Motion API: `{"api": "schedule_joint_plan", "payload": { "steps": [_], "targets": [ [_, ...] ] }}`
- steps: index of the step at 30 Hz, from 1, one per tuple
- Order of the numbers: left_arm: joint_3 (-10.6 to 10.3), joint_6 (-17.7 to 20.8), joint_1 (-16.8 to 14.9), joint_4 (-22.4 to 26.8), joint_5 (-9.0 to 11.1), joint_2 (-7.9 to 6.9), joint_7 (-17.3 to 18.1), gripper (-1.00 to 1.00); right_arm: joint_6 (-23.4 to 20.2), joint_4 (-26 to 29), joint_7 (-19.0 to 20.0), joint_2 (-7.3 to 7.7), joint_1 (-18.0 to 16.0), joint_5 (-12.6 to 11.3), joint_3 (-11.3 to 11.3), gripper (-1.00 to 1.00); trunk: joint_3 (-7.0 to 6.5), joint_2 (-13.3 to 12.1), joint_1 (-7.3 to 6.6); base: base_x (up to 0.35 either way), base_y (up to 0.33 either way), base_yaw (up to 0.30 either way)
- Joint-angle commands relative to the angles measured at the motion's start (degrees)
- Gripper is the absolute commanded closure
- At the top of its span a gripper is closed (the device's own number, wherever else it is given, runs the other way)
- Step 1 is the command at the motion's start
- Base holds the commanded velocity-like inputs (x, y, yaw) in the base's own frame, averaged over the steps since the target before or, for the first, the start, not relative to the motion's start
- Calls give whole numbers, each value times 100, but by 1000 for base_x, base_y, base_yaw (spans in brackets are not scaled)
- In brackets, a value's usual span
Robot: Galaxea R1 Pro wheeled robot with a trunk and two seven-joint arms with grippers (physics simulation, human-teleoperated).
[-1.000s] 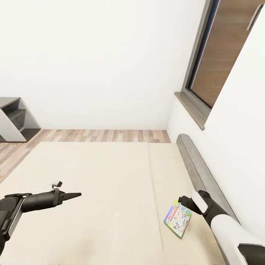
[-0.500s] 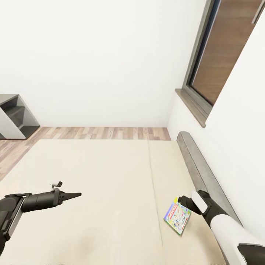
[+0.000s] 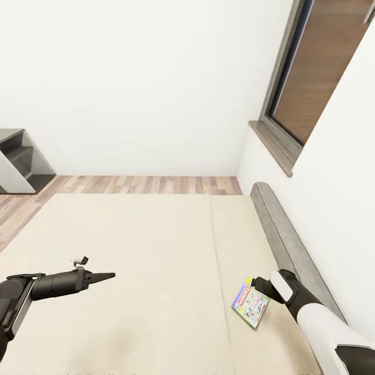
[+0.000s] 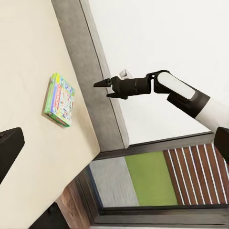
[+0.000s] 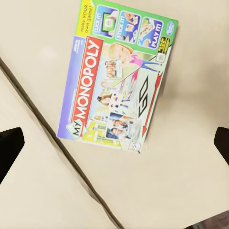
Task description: Put all the toys in the child's room - the three board games (two on the bed and one on the table), the two jigsaw puzzles on the table, and the tennis ball on the table - inside the toy box on the table in the child's room.
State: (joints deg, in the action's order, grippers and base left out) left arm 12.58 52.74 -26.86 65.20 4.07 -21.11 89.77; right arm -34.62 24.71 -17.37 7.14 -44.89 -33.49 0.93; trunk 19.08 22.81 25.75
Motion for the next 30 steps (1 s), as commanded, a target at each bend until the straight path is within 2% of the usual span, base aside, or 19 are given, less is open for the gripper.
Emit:
{"api": "schedule_joint_plan", "payload": {
  "steps": [1, 22, 30],
  "targets": [
    [-1, 61, -3, 1, -2, -1, 23, -100, -19, 13, -48, -1, -2, -52, 10, -100, 18, 11, 3, 0, 0, 0],
    [4, 61, -5, 1, -1, -6, 23, -100, -19, 25, -48, 1, -6, -87, 13, -100, 59, 11, 3, 0, 0, 0],
    [2, 61, -3, 1, 4, -7, 23, -100, -19, 25, -54, 46, -17, -96, 21, -100, 59, 11, 3, 0, 0, 0]
  ]
}}
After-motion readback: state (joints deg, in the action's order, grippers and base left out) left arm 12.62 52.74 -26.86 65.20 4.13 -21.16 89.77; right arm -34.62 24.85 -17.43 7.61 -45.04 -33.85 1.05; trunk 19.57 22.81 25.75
